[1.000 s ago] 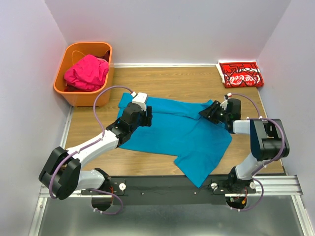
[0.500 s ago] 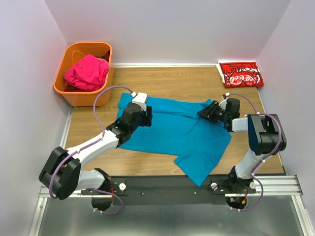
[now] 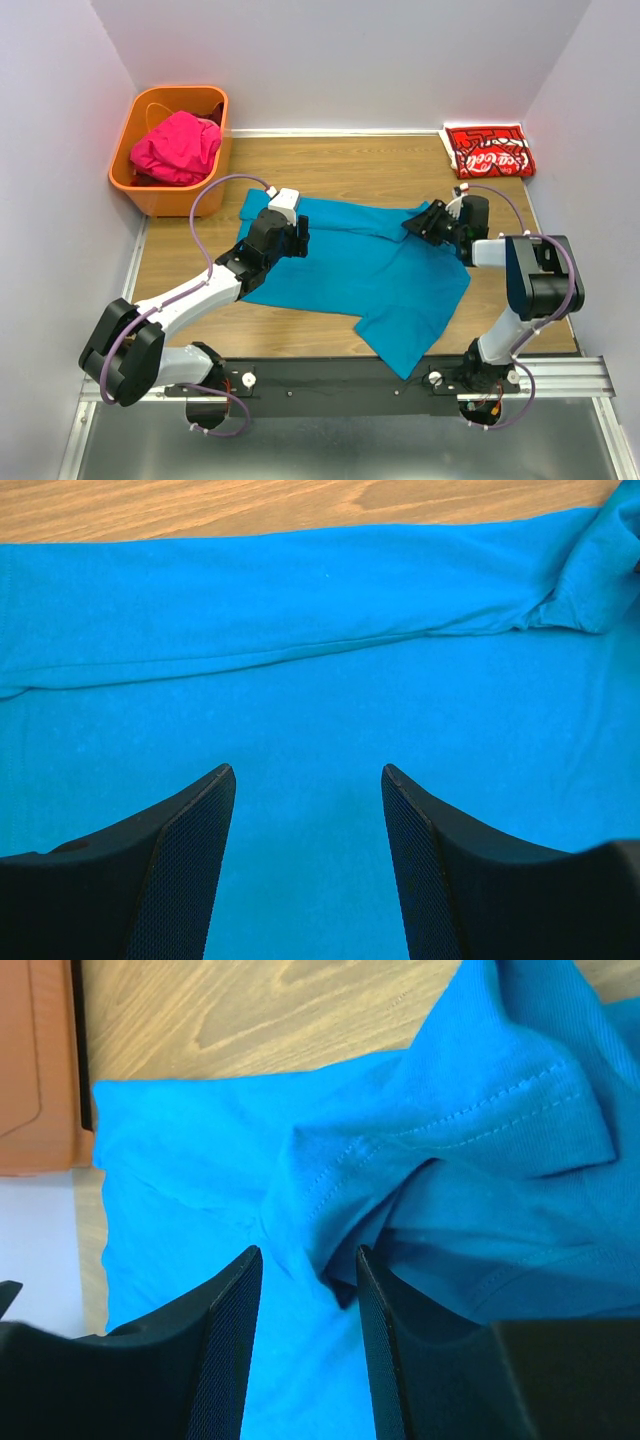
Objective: Fold and stack the t-shirts
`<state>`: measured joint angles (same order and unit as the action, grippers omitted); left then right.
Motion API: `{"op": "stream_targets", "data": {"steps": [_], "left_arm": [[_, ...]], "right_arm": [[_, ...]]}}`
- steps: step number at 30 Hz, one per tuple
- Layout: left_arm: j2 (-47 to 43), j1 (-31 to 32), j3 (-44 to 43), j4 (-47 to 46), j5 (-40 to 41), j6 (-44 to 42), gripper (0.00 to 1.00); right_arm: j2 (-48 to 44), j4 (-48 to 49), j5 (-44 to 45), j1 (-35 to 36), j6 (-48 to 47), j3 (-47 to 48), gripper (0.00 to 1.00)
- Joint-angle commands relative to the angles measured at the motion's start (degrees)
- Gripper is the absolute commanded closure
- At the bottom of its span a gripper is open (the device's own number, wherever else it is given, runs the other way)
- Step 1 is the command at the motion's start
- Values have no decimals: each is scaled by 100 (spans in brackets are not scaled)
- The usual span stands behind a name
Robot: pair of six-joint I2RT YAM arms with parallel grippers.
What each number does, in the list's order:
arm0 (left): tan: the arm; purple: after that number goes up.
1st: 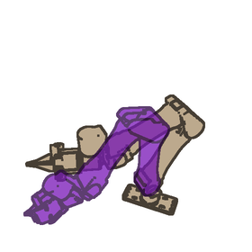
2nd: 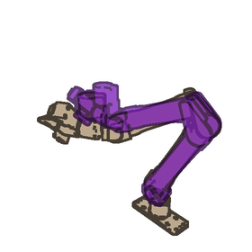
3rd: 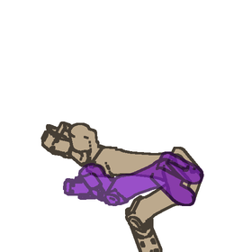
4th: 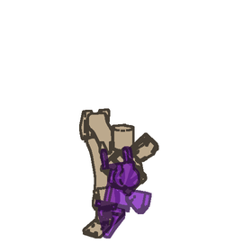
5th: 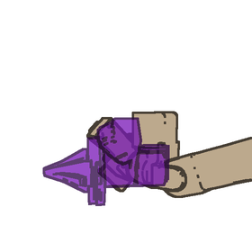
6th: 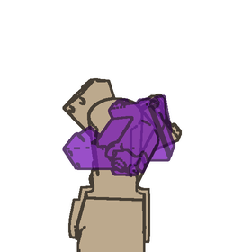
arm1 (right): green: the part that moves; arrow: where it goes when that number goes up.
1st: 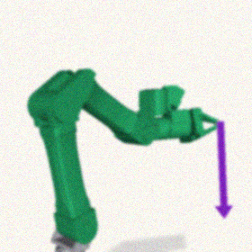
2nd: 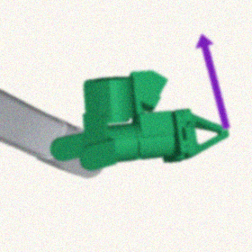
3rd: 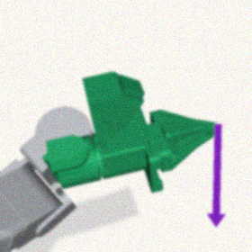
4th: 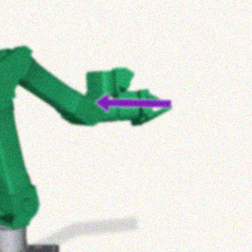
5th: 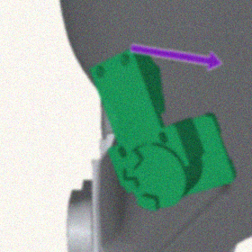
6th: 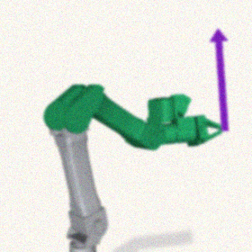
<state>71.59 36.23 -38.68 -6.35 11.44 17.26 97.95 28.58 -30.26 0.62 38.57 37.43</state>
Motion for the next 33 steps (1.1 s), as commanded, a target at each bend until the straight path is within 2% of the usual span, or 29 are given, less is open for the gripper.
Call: {"op": "stream_targets", "data": {"steps": [1, 11, 20, 29, 33], "left_arm": [[-31, 7, -123, -33, -46, -82, 32], [-40, 7, -114, -15, -37, -82, 32], [-40, 7, -123, 2, -37, -82, 32], [-23, 16, -123, -15, -37, -56, 32], [-5, 7, -149, -15, -54, -56, 32]], "right_arm": [[215, -19, 178, -36, -51, 63, 51], [453, 130, 266, -36, 37, -51, 51], [637, 517, -111, -36, 160, 45, 51], [295, 552, -305, -45, 213, -139, 71], [-29, 430, -314, -36, 265, -297, 83]]}}
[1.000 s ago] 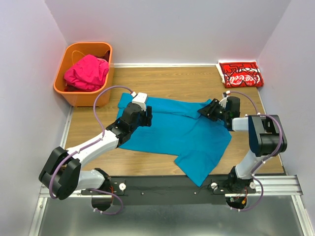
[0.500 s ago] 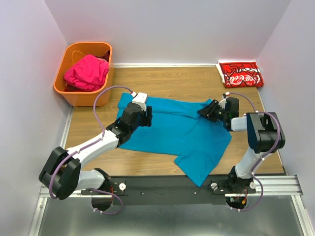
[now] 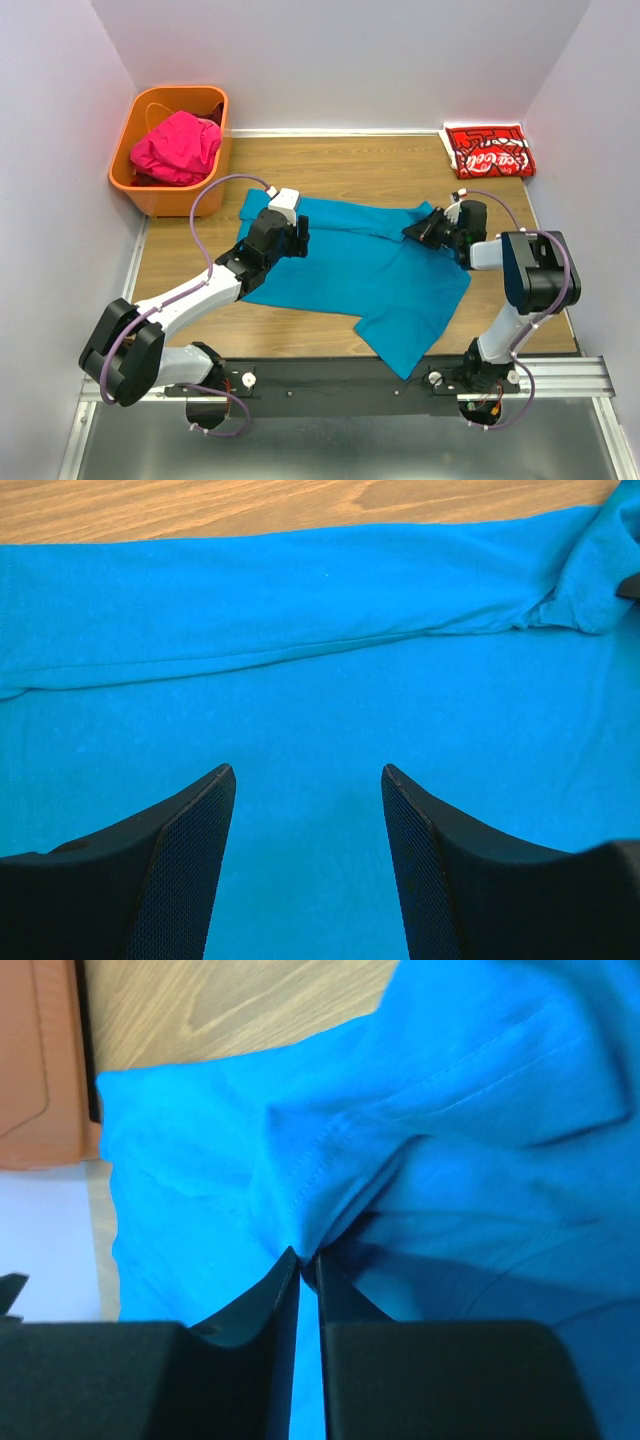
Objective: Fold and stack the t-shirts
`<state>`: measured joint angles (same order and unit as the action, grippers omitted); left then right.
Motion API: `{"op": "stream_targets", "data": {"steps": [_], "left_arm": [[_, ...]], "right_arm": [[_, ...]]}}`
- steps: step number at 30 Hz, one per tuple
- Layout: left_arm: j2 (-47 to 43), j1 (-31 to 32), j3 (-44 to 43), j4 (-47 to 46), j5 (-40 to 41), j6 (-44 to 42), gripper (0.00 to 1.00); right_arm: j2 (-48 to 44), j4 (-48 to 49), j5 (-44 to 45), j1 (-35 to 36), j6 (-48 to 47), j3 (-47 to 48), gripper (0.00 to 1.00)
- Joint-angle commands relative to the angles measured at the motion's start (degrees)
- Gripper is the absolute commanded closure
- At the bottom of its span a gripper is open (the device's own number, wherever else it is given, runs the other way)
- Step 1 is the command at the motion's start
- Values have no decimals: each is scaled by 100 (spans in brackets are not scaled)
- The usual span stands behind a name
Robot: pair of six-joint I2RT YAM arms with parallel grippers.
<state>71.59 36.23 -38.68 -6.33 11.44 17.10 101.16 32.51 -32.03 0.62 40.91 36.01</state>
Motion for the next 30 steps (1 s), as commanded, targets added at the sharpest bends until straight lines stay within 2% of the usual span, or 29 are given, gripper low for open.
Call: {"op": "stream_targets", "data": {"steps": [1, 9, 15, 22, 30], "left_arm": [[-5, 7, -149, -18, -54, -40, 32], [-5, 7, -175, -70, -160, -23, 32], [30, 7, -210, -97, -265, -40, 32], [92, 7, -272, -79, -397, -93, 32], [153, 7, -325, -35, -467, -137, 32]], "right_arm": [[-404, -16, -119, -36, 40, -182, 84], [-1089, -1086, 161, -36, 93, -340, 90], [-1591, -1783, 268, -36, 277, -550, 90], [-1556, -1994, 399, 254, 620, -701, 89], [-1187, -2239, 794, 764, 919, -253, 86]]}}
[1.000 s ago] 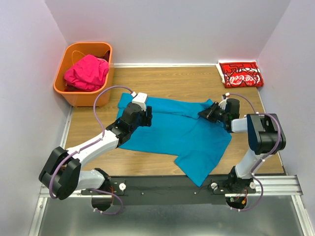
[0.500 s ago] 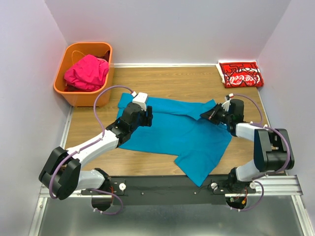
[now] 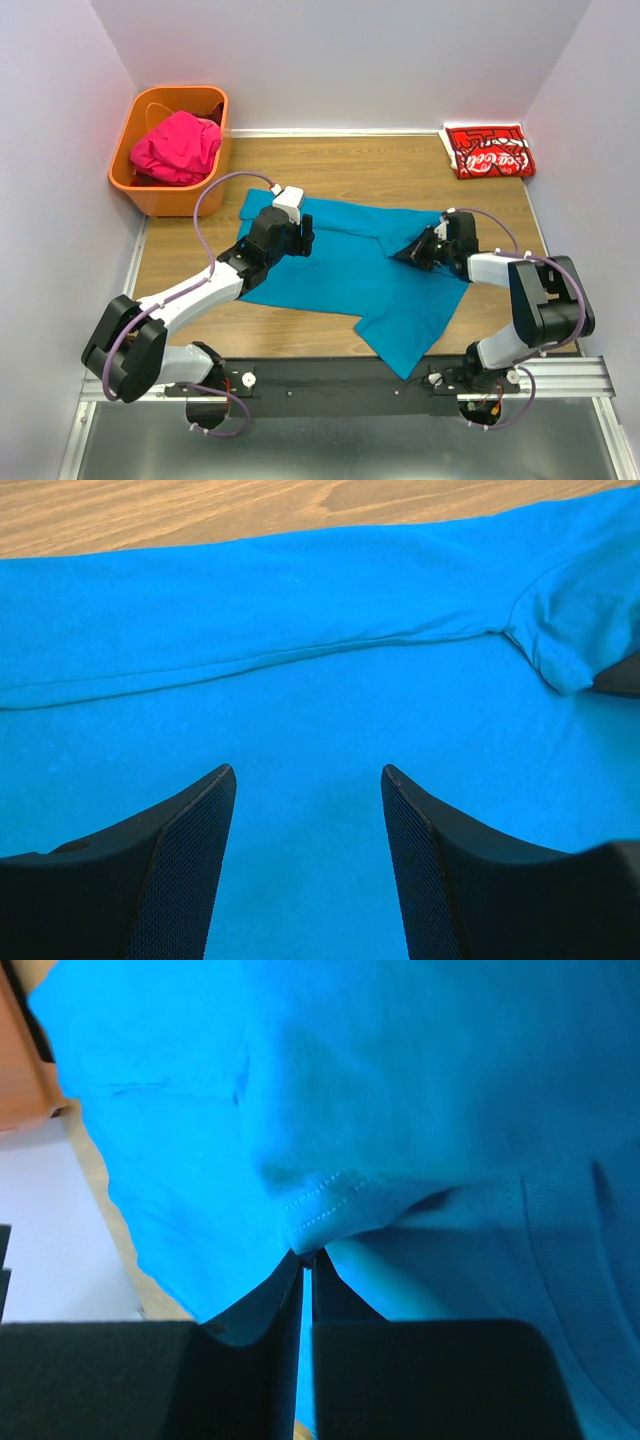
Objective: Fold and stack the t-shirts
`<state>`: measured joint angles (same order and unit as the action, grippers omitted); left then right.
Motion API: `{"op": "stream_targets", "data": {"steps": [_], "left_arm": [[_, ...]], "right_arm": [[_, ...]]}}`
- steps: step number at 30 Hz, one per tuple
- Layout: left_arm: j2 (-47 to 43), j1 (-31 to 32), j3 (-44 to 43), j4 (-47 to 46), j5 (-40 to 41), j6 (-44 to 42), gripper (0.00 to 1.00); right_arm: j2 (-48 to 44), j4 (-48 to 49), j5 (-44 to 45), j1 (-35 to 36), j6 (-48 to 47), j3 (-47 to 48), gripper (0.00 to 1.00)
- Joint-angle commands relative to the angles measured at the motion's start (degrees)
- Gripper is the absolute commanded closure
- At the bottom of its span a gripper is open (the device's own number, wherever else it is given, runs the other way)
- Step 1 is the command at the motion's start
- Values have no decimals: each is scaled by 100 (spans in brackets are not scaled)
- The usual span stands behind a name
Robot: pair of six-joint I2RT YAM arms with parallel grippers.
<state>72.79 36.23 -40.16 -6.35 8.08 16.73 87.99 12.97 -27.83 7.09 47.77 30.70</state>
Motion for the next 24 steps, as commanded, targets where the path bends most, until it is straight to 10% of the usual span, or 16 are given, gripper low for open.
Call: {"op": "stream_targets", "data": {"steps": [1, 17, 24], "left_arm": [[50, 7, -194, -24, -157, -100, 32], [218, 7, -273, 55, -271, -126, 32], [376, 7, -326, 64, -465, -153, 32]], "right_arm": [[157, -347, 497, 134, 268, 348, 86], [404, -1525, 1017, 538, 602, 1536, 86], [641, -2035, 868, 785, 49, 1790, 56]]}}
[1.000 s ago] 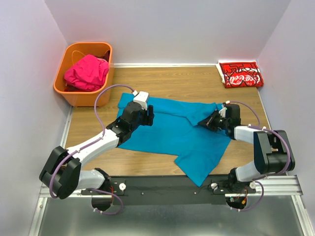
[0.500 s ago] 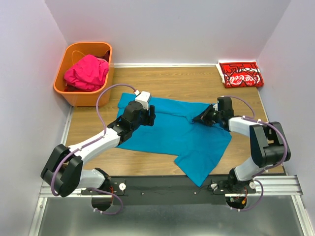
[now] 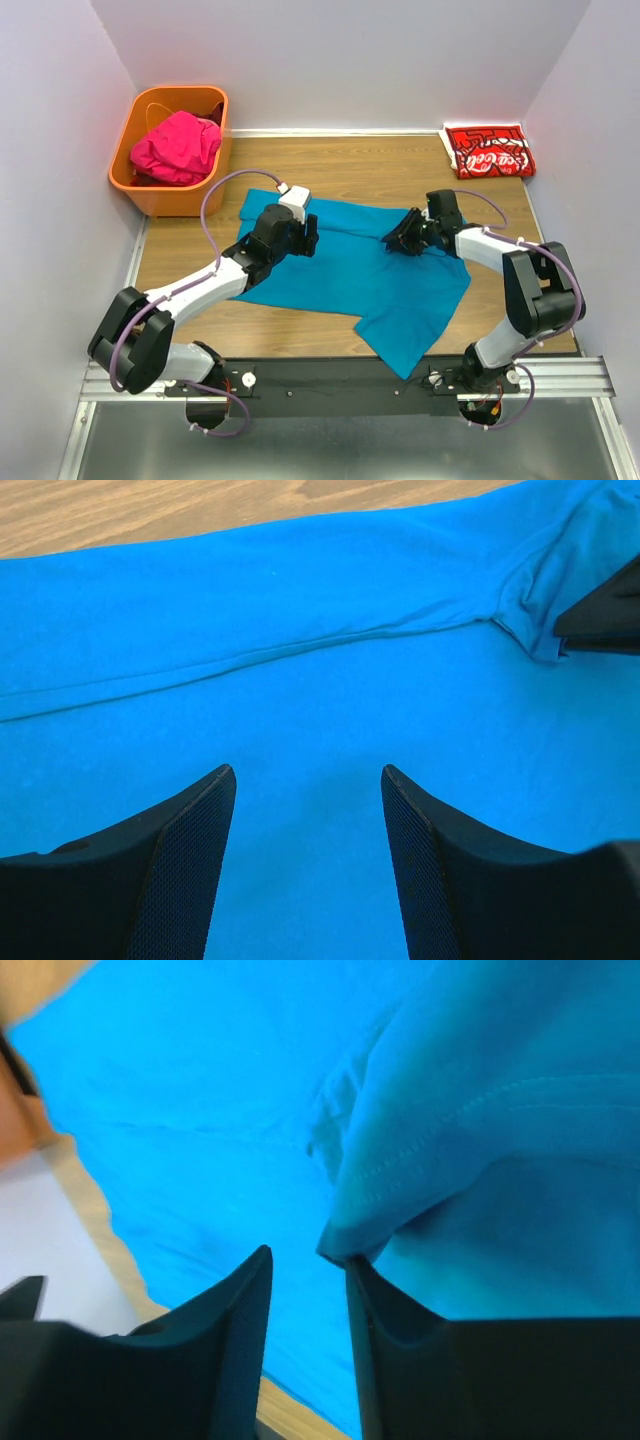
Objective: Fold and stack the t-shirts
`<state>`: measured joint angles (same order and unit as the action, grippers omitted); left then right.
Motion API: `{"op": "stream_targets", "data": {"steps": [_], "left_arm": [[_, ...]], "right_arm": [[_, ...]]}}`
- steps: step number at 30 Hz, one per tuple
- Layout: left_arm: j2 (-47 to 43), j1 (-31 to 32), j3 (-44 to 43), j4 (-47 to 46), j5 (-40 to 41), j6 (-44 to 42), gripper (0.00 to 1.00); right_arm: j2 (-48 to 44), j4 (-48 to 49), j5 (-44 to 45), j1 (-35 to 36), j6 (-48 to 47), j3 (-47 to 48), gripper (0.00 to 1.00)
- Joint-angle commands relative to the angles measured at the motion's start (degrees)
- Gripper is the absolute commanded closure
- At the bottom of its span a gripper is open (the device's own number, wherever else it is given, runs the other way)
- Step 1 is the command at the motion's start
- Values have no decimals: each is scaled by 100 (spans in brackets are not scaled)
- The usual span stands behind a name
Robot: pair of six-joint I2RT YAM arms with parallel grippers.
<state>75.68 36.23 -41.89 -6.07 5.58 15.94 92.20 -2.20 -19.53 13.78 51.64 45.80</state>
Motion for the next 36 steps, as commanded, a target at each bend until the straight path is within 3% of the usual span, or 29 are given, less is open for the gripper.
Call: {"op": "stream_targets", "data": {"steps": [1, 7, 12, 15, 19, 26, 36], "left_arm": [[122, 7, -170, 35, -250, -91, 32], [254, 7, -197, 61, -409, -118, 32], [272, 16, -223, 88, -418, -144, 32], [254, 16, -223, 88, -392, -144, 32], [246, 7, -241, 114, -400, -162, 32], [193, 16, -214, 123, -356, -179, 32], [201, 7, -206, 141, -347, -197, 32]], "right_arm": [[202, -658, -24, 116, -582, 324, 50], [-623, -1098, 519, 37, -1470, 509, 47], [-976, -1151, 231, -778, -1946, 421, 49], [-994, -1151, 344, -1192, -2254, 386, 55], [-678, -1055, 336, -1606, -2474, 438, 61], [262, -853, 64, -1949, -2589, 737, 62], [755, -739, -323, -1976, -2764, 922, 62]]}}
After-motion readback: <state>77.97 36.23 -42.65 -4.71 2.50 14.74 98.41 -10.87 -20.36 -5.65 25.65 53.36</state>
